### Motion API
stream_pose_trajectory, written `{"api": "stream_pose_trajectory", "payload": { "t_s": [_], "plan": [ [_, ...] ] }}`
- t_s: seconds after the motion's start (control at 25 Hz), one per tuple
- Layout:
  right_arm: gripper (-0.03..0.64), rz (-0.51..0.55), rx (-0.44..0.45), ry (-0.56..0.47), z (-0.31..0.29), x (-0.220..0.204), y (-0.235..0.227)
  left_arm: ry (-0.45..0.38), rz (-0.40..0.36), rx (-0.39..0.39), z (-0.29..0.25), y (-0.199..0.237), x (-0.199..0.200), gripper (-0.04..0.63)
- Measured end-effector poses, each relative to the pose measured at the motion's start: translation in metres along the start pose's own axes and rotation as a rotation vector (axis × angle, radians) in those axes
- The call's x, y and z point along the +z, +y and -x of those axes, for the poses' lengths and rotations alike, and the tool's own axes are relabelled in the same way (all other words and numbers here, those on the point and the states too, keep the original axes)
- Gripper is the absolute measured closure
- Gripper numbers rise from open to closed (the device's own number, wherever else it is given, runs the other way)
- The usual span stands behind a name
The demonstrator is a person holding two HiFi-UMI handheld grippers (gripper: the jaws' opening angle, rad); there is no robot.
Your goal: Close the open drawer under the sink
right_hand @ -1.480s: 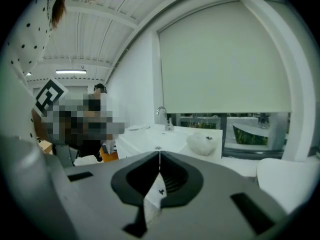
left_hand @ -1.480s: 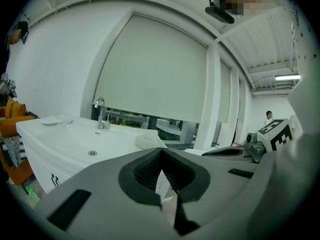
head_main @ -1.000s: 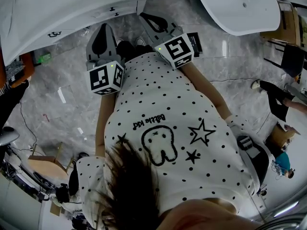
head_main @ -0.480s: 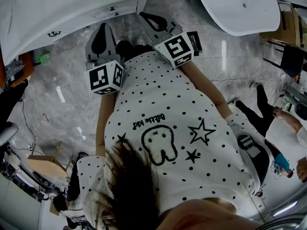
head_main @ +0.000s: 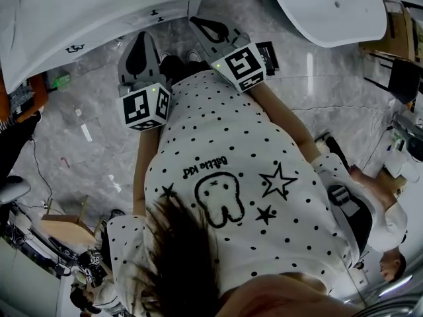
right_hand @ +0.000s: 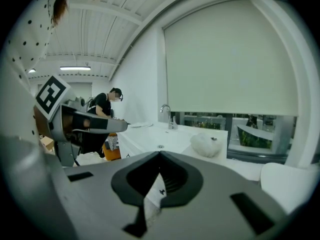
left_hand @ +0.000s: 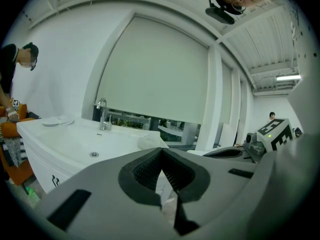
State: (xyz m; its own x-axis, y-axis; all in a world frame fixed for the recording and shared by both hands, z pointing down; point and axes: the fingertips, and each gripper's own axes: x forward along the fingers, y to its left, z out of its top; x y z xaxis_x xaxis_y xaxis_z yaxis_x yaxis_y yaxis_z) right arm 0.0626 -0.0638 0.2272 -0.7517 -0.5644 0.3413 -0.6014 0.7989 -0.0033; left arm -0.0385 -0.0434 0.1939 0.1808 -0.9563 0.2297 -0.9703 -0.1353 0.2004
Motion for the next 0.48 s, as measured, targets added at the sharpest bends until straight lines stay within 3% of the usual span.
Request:
{"api": "stream_pose_trajectory", "payload": {
  "t_s": [0.48],
  "plan": [
    [0.601,0.005,0.007,0.008,0.0007,-0.0024,0.0017,-0.002,0.001,0.003,0.0017,-0.0009,-0.0004,0.591]
  ]
}}
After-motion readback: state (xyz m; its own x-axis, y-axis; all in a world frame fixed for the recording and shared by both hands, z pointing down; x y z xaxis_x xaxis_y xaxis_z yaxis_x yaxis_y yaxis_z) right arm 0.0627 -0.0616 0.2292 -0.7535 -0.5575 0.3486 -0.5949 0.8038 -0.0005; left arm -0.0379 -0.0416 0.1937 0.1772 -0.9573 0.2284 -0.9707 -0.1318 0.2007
